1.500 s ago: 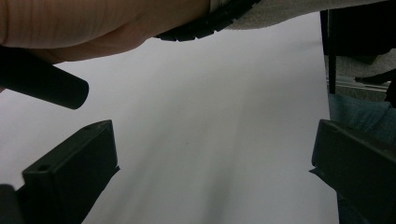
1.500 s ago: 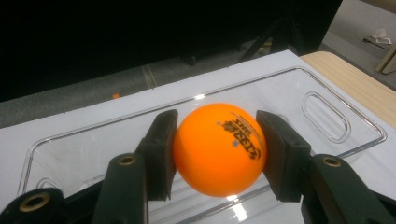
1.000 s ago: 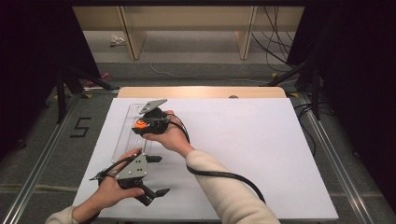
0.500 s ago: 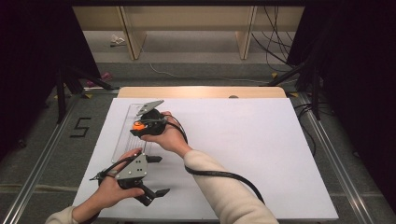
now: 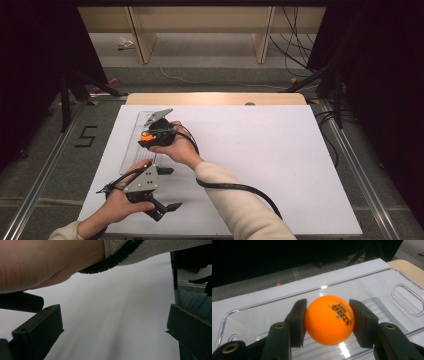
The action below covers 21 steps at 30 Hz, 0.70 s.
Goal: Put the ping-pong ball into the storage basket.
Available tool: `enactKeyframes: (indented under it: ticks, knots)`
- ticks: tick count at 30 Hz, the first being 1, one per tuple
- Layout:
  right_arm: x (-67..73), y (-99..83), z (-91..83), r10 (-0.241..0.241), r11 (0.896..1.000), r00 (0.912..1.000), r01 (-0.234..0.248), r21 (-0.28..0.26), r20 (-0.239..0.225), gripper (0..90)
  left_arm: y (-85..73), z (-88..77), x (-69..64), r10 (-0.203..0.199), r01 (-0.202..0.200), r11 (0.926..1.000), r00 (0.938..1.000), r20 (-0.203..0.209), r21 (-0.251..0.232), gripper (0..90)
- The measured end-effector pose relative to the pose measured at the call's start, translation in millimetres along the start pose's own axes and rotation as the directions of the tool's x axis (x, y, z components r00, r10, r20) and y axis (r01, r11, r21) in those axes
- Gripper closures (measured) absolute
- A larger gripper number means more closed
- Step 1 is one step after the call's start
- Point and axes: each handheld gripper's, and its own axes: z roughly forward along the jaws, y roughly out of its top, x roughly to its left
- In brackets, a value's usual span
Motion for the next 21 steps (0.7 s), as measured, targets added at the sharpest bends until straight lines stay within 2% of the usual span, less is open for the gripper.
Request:
enactKeyframes:
  ticks: [21]
  knots:
    - [-2.1,-1.3,7.5,0.001,1.000,1.0000,-0.001,0.024,-0.005,51.4,-0.1,-0.1,-0.1,0.002,-0.002,1.0000,1.0000,0.001,0.001,0.0]
